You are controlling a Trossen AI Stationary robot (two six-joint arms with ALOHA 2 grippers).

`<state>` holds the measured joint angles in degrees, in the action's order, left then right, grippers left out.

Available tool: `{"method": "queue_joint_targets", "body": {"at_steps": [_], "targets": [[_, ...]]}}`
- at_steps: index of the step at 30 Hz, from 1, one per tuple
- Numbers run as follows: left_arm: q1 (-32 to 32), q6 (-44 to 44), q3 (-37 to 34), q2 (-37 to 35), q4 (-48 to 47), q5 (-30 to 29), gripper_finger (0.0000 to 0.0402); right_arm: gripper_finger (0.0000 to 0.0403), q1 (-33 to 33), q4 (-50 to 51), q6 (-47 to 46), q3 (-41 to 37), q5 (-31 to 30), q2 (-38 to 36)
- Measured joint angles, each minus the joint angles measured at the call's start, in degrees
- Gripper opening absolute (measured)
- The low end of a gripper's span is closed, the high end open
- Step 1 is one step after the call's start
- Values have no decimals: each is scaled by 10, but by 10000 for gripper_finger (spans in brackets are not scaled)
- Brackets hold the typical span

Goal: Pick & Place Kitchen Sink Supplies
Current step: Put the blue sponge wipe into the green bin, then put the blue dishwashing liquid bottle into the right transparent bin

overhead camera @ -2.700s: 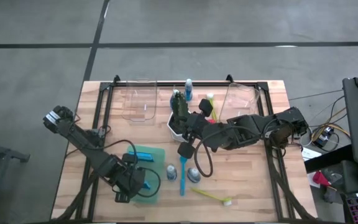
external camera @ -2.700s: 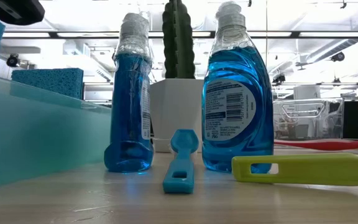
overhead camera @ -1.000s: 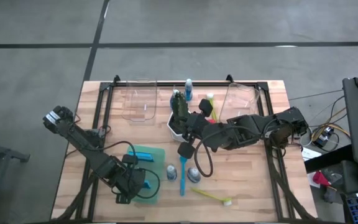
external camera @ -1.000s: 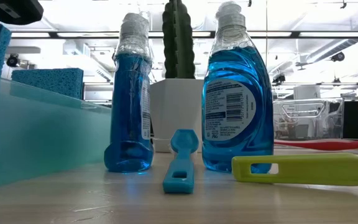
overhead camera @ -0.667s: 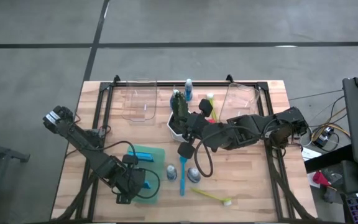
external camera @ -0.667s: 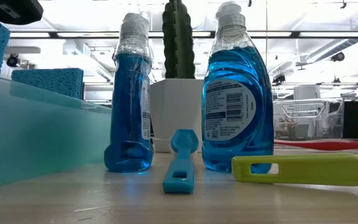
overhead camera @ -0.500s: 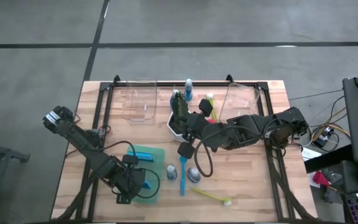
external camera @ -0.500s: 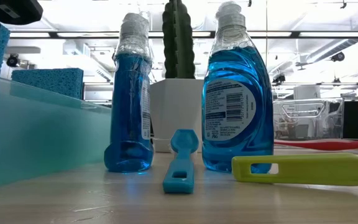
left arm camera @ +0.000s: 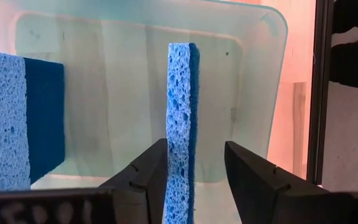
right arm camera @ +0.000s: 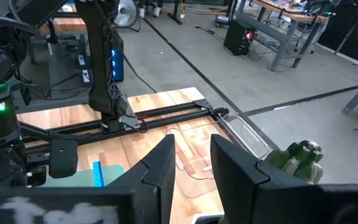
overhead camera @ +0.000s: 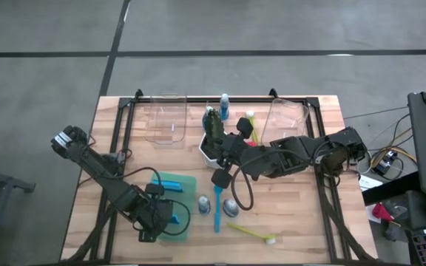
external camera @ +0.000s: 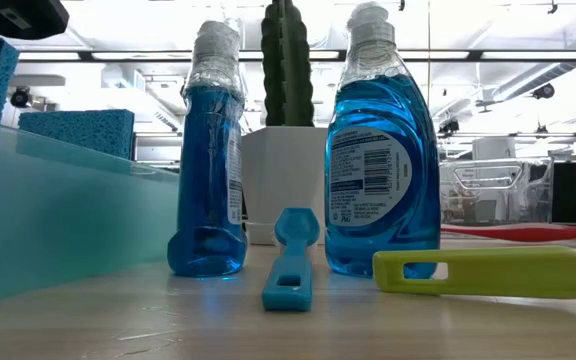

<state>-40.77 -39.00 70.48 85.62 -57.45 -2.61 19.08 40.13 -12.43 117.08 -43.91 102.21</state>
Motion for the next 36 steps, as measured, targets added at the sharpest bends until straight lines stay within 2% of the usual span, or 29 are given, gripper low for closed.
{"method": "queue_joint_targets", "body": {"at_steps": [13,18,26,36], "targets": [[-1,-20,0,0,3,5,156,109,0,0,0,0,0,0],[-5,-20,0,0,4,36,155,106,0,0,3,0,0,0],[-7,-21,0,0,4,31,154,98,0,0,7,-2,0,0],[-7,-19,0,0,4,27,154,110,0,0,6,-3,0,0]]}}
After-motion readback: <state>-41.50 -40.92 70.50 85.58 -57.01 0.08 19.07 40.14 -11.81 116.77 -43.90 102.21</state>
